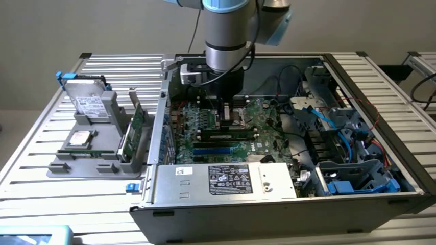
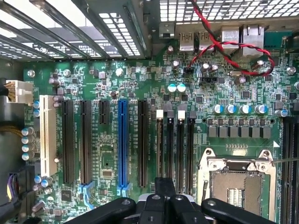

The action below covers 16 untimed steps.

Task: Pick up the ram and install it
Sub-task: 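Press down the ram until it locks into place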

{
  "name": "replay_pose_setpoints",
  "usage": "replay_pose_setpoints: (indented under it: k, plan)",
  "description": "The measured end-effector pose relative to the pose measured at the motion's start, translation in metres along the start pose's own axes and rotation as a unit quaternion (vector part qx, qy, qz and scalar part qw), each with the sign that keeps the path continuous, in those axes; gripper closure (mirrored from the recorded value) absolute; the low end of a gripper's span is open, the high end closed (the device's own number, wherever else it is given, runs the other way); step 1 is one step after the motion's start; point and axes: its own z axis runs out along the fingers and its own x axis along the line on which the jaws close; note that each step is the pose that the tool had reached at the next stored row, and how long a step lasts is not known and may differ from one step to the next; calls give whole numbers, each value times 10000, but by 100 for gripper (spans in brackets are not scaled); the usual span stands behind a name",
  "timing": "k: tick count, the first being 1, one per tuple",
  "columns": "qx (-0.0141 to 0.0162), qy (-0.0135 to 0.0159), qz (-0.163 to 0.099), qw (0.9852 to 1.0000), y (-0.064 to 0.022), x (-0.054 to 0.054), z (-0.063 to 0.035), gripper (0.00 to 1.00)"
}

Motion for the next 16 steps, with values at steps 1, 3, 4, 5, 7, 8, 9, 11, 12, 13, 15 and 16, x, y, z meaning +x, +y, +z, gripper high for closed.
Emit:
replay_pose_setpoints:
  k: [1,3,4,5,7,8,9,11,12,13,15,16]
  plan:
    - [0,0,0,10000,6,1,0,89]
    - [1,-1,0,10000,12,8,1,89]
    - [0,0,0,10000,12,8,2,89]
    - [1,0,0,10000,14,7,7,89]
    - [1,5,0,10000,17,8,14,89]
    - [0,5,0,10000,19,10,14,89]
    - [0,5,0,10000,19,10,17,89]
    - [0,6,0,10000,20,9,25,89]
    - [-1,6,0,10000,20,9,28,89]
    - [0,6,0,10000,21,9,30,89]
    - [0,4,0,10000,20,8,31,89]
    - [1,4,0,10000,21,8,31,89]
